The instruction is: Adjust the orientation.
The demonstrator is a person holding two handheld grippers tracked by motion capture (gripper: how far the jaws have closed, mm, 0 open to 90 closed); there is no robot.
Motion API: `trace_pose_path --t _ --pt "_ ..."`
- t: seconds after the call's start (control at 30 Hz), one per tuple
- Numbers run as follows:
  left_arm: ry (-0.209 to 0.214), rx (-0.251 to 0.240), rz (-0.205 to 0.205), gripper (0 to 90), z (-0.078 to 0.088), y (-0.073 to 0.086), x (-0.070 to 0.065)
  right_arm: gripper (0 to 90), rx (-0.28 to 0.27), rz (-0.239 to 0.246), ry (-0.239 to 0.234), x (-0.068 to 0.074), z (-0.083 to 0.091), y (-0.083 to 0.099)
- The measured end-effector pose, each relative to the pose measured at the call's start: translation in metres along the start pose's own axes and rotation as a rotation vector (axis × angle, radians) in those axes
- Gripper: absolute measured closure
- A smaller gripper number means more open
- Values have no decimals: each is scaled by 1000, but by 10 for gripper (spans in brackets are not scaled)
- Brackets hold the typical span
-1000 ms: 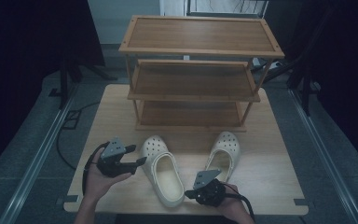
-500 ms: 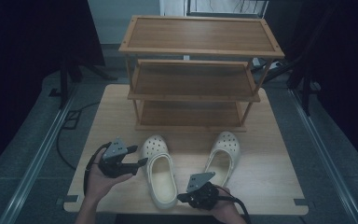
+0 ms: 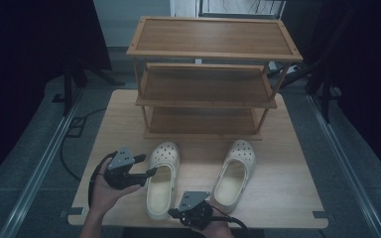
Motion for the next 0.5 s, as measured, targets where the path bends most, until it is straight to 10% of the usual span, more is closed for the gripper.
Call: trace_pose_path --t 0.5 --pt "15 0 -7 375 0 0 0 804 -57 -27 90 -29 51 17"
Point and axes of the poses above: each handheld gripper's, and its own axes: z roughly backward along the jaws, y roughly out of its underside, x roughly to its left, the point moved 3 cm from there along -z, roughly forward along the jaws, and after that the axes turned 15 degrees about z, right-handed, at the moved point
